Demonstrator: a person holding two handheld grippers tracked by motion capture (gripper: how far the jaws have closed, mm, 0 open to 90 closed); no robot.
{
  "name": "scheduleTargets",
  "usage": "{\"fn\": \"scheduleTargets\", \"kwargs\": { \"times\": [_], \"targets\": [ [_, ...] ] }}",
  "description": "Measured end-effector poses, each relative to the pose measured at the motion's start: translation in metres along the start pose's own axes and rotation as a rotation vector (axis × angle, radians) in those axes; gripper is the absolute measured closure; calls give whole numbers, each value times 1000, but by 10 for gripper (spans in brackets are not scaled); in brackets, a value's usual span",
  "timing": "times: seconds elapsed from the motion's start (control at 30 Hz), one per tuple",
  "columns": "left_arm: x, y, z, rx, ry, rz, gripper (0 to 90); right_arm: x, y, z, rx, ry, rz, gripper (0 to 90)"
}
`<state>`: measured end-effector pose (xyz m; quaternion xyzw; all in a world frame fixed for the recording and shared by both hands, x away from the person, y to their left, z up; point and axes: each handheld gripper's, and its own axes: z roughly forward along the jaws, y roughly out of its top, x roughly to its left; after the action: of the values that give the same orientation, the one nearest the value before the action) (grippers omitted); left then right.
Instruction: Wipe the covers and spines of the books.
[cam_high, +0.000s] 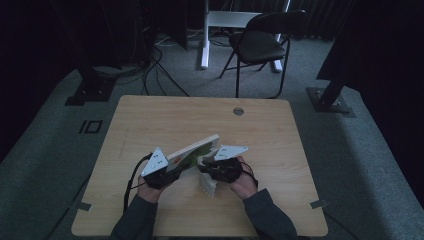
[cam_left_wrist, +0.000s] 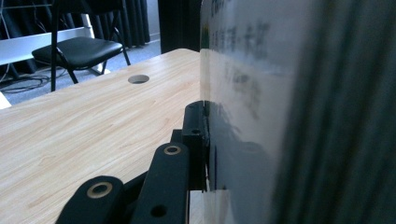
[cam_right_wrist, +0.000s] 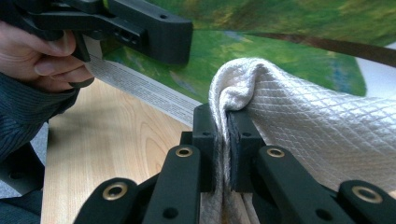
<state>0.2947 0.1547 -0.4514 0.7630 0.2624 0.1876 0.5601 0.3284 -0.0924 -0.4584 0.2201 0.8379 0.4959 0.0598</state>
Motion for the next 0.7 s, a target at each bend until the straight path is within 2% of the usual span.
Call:
{"fn": "scheduleTargets", "kwargs": {
  "times": [0.7],
  "targets": [
    [0,0,1,-1,3,-2,778,10,2,9,12,33,-22,835]
  ]
}}
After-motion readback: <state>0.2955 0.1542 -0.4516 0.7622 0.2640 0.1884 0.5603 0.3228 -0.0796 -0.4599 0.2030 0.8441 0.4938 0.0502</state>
